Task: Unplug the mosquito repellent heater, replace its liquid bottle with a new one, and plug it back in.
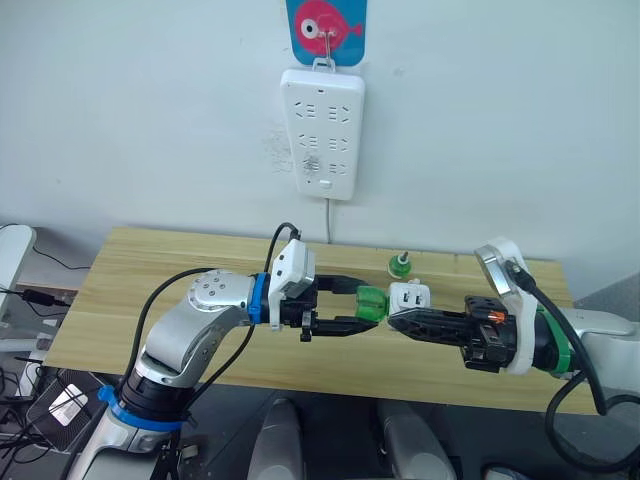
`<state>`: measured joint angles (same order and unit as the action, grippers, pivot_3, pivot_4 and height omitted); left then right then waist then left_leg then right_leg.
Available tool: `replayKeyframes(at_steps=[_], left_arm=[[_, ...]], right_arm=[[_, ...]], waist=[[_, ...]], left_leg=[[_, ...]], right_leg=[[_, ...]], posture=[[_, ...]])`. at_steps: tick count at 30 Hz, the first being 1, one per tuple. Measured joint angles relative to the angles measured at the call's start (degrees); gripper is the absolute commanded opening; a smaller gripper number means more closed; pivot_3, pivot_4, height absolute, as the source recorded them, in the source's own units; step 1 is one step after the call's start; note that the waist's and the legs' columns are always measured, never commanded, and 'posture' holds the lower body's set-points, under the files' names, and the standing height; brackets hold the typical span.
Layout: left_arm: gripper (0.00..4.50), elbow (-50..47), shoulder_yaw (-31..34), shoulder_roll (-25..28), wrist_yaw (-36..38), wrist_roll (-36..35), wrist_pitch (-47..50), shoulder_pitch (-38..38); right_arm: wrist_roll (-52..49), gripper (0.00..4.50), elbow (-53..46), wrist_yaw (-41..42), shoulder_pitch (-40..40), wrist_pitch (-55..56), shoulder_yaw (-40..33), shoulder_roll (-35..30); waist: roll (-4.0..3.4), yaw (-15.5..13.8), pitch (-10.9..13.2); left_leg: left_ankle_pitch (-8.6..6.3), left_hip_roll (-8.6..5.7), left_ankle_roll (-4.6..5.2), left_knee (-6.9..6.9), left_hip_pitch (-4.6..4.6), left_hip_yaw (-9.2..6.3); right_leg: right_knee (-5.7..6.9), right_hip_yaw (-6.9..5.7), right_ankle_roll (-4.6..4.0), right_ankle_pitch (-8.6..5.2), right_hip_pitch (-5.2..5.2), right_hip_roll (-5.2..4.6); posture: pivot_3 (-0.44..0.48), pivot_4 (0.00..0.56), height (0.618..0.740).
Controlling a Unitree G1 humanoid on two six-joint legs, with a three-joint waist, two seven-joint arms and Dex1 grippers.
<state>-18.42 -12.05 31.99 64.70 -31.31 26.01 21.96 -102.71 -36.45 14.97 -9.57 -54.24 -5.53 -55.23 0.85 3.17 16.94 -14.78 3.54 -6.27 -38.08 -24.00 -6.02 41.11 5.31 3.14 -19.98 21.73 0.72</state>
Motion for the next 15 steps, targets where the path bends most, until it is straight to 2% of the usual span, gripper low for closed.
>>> replayKeyframes(at_steps=[10,15], left_arm=[[2.38,0.00,-0.24,0.18,0.57,0.48,-0.60,0.21],[2.37,0.80,-1.04,-1.38,0.04,0.93,0.04,-0.67]], right_arm=[[0.24,0.00,1.42,0.04,0.83,-0.13,-0.01,0.00],[0.75,0.00,1.81,2.30,1.83,-0.04,-1.76,-0.28]], waist=[[0.00,0.00,0.00],[0.00,-0.03,0.00]], left_leg=[[0.00,-0.01,0.00,0.00,0.00,0.01],[0.00,-0.01,0.00,0.00,-0.01,0.01]], right_leg=[[0.00,0.01,0.00,0.00,0.00,0.00],[-0.01,0.01,0.00,0.00,0.00,0.00]], posture=[[-0.072,0.247,0.697],[-0.071,0.247,0.697]])
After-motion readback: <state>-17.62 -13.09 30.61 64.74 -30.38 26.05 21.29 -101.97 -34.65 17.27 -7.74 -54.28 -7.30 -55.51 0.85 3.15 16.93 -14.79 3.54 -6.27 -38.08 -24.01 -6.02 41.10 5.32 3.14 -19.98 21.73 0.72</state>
